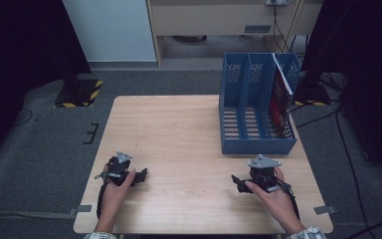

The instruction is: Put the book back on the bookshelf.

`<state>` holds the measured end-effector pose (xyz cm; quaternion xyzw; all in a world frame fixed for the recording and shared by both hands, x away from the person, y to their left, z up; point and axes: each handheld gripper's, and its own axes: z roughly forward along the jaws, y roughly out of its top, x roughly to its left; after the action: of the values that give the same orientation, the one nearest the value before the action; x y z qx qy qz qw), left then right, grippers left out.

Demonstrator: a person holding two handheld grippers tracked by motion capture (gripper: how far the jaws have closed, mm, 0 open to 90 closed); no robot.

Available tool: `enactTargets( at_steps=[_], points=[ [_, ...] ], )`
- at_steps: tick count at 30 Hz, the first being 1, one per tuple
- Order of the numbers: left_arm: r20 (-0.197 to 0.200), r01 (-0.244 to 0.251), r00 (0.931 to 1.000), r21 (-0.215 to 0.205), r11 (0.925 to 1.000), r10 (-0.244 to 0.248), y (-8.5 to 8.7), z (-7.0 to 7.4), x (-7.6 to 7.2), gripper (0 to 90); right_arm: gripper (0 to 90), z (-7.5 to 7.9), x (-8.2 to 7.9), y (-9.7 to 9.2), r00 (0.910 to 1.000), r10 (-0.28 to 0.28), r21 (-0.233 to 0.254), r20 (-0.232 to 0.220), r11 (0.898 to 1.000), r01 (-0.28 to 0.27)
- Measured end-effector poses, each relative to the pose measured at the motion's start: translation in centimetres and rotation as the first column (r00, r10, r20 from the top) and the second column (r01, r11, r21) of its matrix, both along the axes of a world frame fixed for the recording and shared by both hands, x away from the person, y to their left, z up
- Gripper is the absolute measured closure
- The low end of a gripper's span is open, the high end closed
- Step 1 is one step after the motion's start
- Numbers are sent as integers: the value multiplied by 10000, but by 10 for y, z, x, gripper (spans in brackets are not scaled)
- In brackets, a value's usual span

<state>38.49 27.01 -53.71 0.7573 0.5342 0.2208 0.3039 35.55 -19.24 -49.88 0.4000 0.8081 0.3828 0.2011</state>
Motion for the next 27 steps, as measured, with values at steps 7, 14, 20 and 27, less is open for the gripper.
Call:
enactTargets(
  at_steps=[7,14,20,27],
  points=[
    [-4,-3,10000,-12,10000,3,0,0,0,0,56,-13,0,21,9964,726,-141,-429,9972,-732],
    [-5,3,10000,-17,10000,-3,0,0,0,0,59,-17,11,43,9933,1004,64,-571,9949,-1002],
    [-9,6,10000,-20,10000,-6,0,0,0,0,65,-21,23,61,9917,1005,57,-805,9949,-1004],
    [-11,14,10000,-28,10000,-14,0,0,0,0,62,-30,30,78,9915,781,12,-1042,9969,-784]
  ],
)
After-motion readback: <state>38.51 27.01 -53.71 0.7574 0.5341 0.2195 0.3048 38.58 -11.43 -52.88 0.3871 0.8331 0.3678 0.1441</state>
